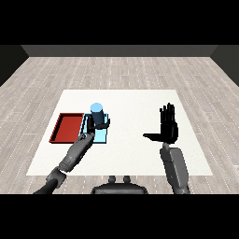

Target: Pick the blue can and put it in the blue box

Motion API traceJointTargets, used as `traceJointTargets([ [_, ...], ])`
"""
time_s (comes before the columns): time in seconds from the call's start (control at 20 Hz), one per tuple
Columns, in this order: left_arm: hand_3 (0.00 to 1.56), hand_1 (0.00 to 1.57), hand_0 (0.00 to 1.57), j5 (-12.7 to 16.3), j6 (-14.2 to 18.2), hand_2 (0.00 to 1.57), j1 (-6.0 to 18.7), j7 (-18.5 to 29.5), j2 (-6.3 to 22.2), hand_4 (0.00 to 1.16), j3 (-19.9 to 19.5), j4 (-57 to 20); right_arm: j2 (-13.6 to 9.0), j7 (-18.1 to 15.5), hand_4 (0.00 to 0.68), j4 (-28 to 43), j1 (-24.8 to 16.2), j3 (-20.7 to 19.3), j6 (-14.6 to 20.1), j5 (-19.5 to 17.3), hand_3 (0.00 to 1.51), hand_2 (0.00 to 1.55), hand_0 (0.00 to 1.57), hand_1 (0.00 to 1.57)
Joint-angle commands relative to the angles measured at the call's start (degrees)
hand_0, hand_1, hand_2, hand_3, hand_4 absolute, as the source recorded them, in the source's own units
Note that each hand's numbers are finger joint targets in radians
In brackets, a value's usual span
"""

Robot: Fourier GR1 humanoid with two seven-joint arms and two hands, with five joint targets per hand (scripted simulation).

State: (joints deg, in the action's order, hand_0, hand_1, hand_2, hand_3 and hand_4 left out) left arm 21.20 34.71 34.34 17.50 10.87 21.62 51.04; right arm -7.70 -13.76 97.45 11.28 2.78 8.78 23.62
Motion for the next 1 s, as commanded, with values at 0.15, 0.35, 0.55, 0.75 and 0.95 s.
traceJointTargets([
  [0.15,1.51,1.57,1.57,-0.9,-5.5,1.57,7.2,-1.5,3.2,1.10,-6.4,-16.3,-0.4,1.5,0.000,-2.3,3.2,-2.4,1.9,-1.1,0.00,0.00,0.00,0.00],
  [0.35,1.49,1.57,1.57,-1.4,-6.3,1.57,13.8,-4.3,3.4,1.10,-8.5,-28.7,-2.3,-1.4,0.000,-7.6,2.5,-6.5,-2.3,1.8,0.00,0.00,0.00,0.00],
  [0.55,1.41,1.57,1.57,-3.4,-4.4,1.54,12.3,-5.4,0.4,1.00,-7.3,-37.2,0.1,-2.6,0.000,-10.0,3.0,-4.2,-1.6,0.1,0.00,0.00,0.00,0.00],
  [0.75,1.18,1.51,1.51,-6.0,0.8,1.40,14.2,-9.5,-3.0,0.90,-5.9,-44.2,-0.1,-3.1,0.000,-12.7,5.1,-6.2,-1.6,0.9,0.00,0.00,0.00,0.00],
  [0.95,0.81,0.95,0.95,-6.0,-4.5,0.87,13.4,-13.0,-2.5,0.93,-6.2,-49.1,-0.9,-3.1,0.000,-11.5,3.1,-6.4,-3.2,1.5,0.00,0.00,0.00,0.00],
])
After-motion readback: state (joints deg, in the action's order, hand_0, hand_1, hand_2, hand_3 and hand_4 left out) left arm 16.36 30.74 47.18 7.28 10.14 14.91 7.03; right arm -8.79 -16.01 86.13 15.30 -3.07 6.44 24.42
